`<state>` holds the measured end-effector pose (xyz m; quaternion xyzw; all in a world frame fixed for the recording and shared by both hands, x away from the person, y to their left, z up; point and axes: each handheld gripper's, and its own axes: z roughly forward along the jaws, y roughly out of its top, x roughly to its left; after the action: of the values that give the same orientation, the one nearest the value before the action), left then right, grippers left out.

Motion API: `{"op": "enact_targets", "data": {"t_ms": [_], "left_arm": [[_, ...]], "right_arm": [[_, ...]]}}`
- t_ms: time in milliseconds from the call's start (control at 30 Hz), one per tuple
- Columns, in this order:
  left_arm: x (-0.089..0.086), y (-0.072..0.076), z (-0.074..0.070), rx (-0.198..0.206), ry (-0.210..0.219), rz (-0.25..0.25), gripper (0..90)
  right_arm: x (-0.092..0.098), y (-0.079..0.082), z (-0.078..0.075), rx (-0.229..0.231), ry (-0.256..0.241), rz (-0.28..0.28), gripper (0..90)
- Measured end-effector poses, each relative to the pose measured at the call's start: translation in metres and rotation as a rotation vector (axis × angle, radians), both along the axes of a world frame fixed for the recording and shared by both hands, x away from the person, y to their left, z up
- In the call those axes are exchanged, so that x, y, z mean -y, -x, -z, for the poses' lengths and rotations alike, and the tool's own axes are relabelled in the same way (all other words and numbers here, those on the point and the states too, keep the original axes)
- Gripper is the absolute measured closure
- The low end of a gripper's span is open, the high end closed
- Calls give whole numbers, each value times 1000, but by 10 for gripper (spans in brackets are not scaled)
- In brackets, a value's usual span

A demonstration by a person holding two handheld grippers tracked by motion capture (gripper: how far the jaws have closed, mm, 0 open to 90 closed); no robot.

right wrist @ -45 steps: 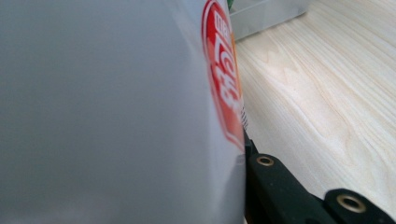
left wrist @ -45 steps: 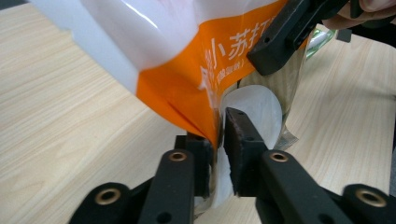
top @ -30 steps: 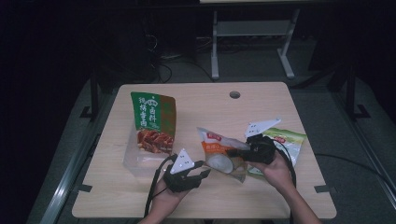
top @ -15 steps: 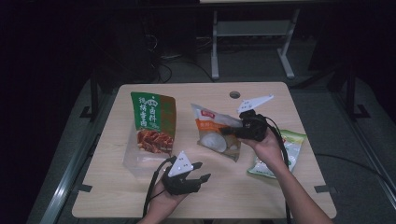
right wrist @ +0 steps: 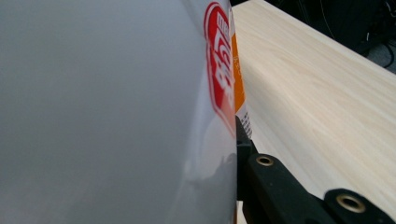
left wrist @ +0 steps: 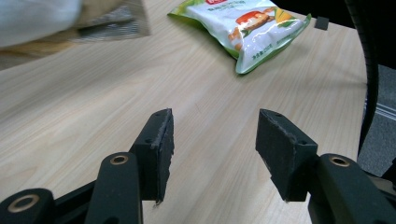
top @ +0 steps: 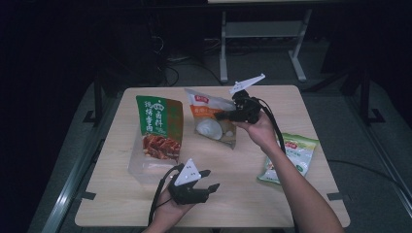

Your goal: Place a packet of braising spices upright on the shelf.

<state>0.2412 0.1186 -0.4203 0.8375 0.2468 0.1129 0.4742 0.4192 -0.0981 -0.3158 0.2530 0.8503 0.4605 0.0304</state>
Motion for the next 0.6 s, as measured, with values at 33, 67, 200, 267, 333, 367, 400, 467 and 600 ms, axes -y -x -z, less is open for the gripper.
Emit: {"op": "enact_targets", "data": {"t_ms": [33,67,200,267,333,367,400,467,600], "left_arm": [[0,0,0,2,-1,3,455],[0,1,0,1,-5,4,453],[-1,0,-1,7,-4,4,448],[-2,1,-2,9,-3,7,445],[-2,2,-1,10,4,6,444],[-1,2,-1,12,4,7,444],[-1,2,-1,14,1,9,443],[-1,2,-1,10,2,12,441],[0,2,-1,13,7,9,427]], "right_arm": [[0,0,0,0,0,0,900],[-3,-3,-1,-4,-1,-3,900],[-15,-15,-3,-8,-9,-17,900],[-22,-22,-5,-9,-8,-21,900],[-29,-27,-7,-11,-13,-29,900],[-33,-30,-8,-4,-17,-32,900],[-36,-32,-9,-12,-22,-37,900],[-44,-37,-12,-5,-21,-41,900],[-60,-44,-16,-7,-28,-58,900]]}}
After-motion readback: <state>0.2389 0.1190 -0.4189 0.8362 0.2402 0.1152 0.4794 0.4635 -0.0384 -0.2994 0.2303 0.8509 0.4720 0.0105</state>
